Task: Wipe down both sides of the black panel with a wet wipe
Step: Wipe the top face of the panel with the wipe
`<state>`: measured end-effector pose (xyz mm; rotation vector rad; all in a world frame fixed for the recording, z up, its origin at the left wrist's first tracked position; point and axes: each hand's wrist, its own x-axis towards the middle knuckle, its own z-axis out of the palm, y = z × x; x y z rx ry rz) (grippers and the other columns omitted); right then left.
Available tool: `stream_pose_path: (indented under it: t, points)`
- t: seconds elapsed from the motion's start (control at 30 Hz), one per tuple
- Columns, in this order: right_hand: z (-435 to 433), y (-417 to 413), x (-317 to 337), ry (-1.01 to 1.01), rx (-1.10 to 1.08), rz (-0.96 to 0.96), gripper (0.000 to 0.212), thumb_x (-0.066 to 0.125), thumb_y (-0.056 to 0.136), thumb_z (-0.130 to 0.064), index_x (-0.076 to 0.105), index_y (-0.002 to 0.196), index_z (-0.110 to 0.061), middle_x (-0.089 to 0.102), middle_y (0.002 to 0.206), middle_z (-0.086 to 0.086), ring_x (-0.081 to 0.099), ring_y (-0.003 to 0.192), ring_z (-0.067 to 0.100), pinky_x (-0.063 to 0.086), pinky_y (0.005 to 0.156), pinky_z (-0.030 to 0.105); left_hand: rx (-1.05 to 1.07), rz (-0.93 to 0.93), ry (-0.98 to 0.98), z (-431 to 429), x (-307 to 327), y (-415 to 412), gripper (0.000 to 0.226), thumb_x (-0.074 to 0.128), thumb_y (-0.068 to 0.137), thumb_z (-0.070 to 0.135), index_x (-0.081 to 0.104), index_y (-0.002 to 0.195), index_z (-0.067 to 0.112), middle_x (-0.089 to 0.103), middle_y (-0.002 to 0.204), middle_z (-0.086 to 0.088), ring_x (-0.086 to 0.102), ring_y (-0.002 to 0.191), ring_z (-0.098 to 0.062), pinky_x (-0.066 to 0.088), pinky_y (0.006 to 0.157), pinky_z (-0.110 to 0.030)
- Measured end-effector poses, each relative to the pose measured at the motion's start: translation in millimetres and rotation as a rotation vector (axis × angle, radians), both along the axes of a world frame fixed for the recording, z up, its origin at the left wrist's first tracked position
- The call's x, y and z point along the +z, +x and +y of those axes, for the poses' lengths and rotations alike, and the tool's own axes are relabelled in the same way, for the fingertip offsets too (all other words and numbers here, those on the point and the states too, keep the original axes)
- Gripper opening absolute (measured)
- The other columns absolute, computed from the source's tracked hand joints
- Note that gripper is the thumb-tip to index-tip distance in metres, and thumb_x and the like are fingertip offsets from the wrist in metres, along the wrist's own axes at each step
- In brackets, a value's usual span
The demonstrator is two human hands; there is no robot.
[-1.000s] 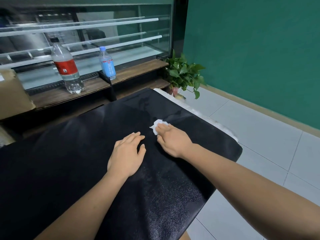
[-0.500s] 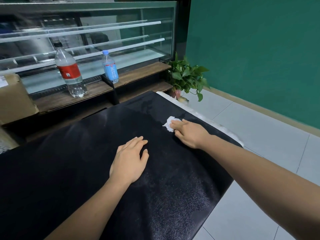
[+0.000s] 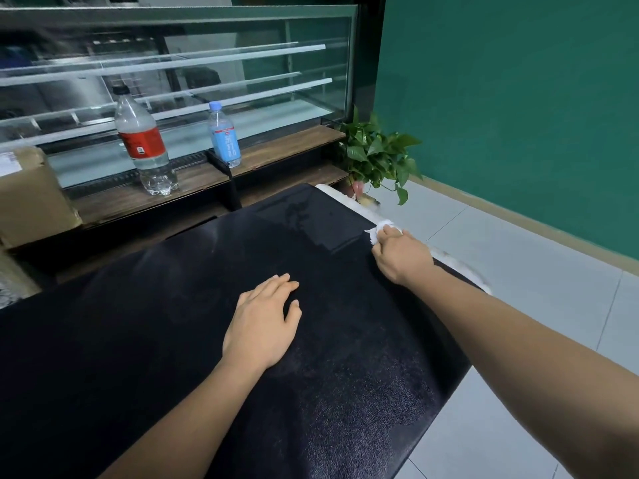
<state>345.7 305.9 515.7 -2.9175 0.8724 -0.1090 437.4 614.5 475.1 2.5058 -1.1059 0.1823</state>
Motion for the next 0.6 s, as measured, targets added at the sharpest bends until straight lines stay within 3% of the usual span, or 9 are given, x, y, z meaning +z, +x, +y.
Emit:
stream_pose_path:
  t: [0.1, 0.37, 0.6]
  points:
    - [12, 12, -3, 0.011, 0.002, -0.024, 0.048, 0.023, 0.109, -0.033, 0.053, 0.136, -0.006, 0.052, 0.139, 0.011, 0.049, 0.13, 0.028, 0.032, 0.117, 0.038, 0.001, -0.005, 0.005, -1, 0, 1, 0.045, 0.039, 0.106, 0.049, 0.055, 0.146, 0.038, 0.045, 0.158, 0.021, 0.028, 0.152, 0.002, 0.028, 0.123, -0.031]
    - [59, 41, -5, 0.013, 0.184, -0.02, 0.05, 0.023, 0.11, -0.035, 0.046, 0.146, -0.009, 0.04, 0.157, 0.009, 0.035, 0.147, 0.024, 0.021, 0.125, 0.034, 0.007, -0.012, 0.006, -1, -1, 1, 0.045, 0.038, 0.105, 0.049, 0.055, 0.145, 0.038, 0.046, 0.158, 0.02, 0.029, 0.152, 0.002, 0.027, 0.122, -0.029]
    - [101, 56, -8, 0.027, 0.388, -0.043, 0.042, 0.027, 0.111, -0.031, 0.05, 0.141, -0.012, 0.044, 0.151, 0.002, 0.042, 0.14, 0.021, 0.028, 0.12, 0.034, 0.007, -0.024, 0.02, -1, -1, 1, 0.047, 0.037, 0.105, 0.05, 0.055, 0.146, 0.038, 0.045, 0.159, 0.02, 0.027, 0.152, 0.002, 0.024, 0.121, -0.027]
